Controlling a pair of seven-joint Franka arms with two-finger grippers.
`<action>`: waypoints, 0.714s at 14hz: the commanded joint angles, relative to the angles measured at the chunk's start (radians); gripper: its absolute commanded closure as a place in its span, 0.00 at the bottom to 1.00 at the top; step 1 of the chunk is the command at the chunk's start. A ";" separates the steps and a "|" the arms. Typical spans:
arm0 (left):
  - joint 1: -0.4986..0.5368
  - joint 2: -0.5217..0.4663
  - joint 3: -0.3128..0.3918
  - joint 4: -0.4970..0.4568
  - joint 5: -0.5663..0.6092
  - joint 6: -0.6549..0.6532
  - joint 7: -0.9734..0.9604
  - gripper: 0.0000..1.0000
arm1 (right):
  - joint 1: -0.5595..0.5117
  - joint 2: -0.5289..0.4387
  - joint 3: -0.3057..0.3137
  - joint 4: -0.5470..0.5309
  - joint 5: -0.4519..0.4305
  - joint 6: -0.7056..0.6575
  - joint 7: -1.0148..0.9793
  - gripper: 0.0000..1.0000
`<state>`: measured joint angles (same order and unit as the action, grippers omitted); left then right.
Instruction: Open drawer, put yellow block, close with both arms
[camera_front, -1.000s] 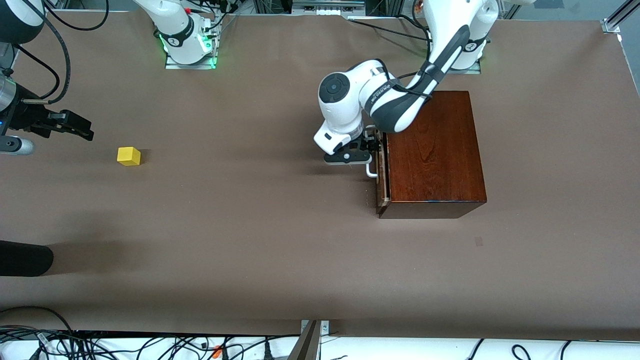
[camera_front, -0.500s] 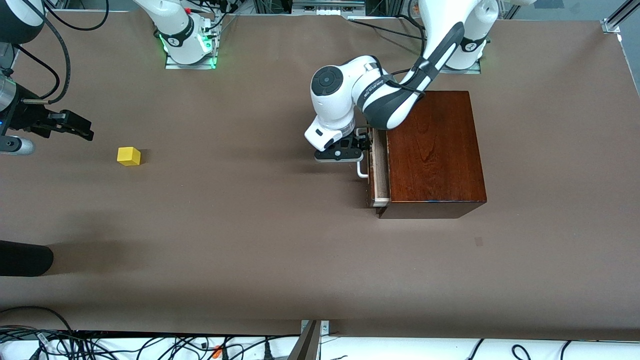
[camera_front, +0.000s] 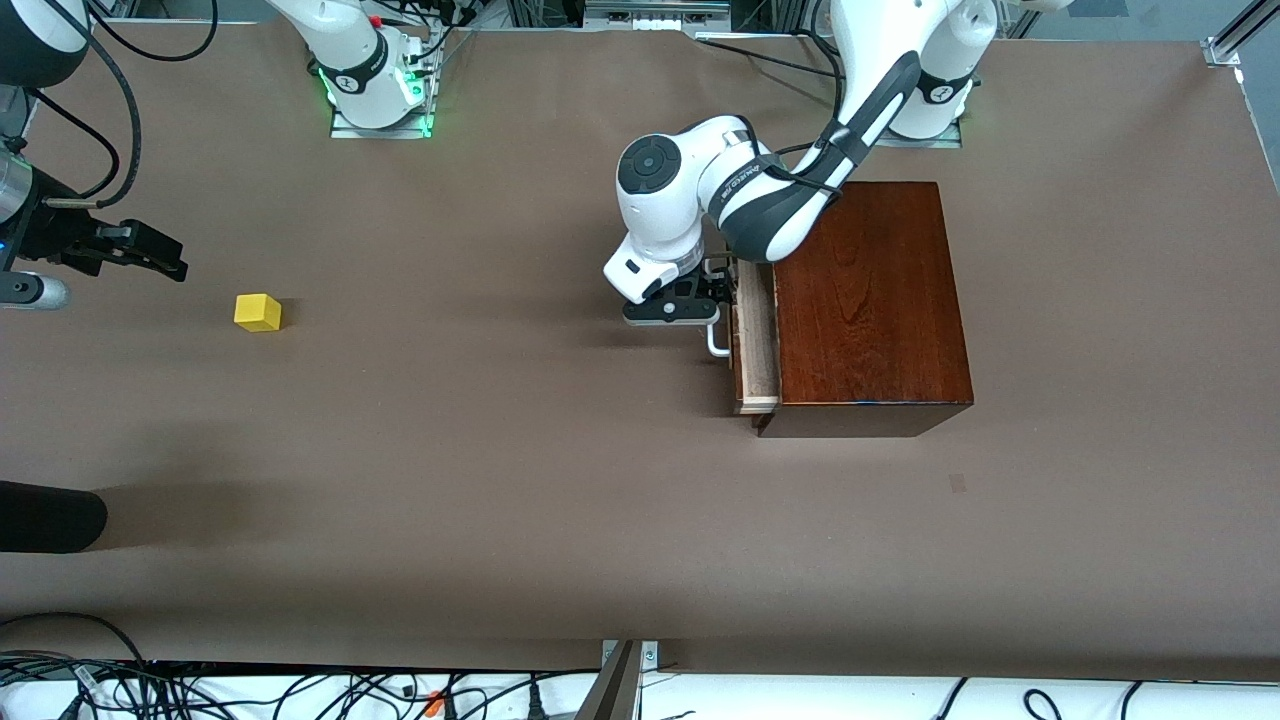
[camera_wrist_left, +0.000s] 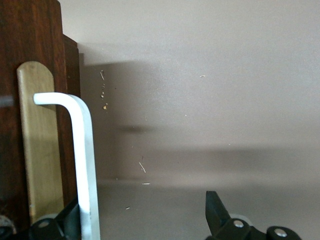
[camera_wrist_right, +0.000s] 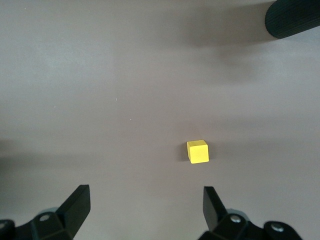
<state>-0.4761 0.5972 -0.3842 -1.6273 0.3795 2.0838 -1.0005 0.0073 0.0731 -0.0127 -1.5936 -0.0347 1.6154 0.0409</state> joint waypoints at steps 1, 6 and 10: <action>-0.016 0.032 0.002 0.040 -0.014 0.062 -0.033 0.00 | 0.000 0.001 -0.001 0.009 0.009 -0.002 -0.007 0.00; -0.021 0.036 0.002 0.075 -0.020 0.078 -0.041 0.00 | -0.009 0.002 -0.052 0.008 0.009 0.014 -0.088 0.00; -0.022 0.024 0.001 0.076 -0.033 0.070 -0.038 0.00 | -0.009 0.002 -0.121 -0.005 0.016 0.021 -0.180 0.00</action>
<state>-0.4784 0.5990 -0.3839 -1.6097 0.3685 2.1442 -1.0452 0.0022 0.0742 -0.1022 -1.5948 -0.0340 1.6277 -0.0739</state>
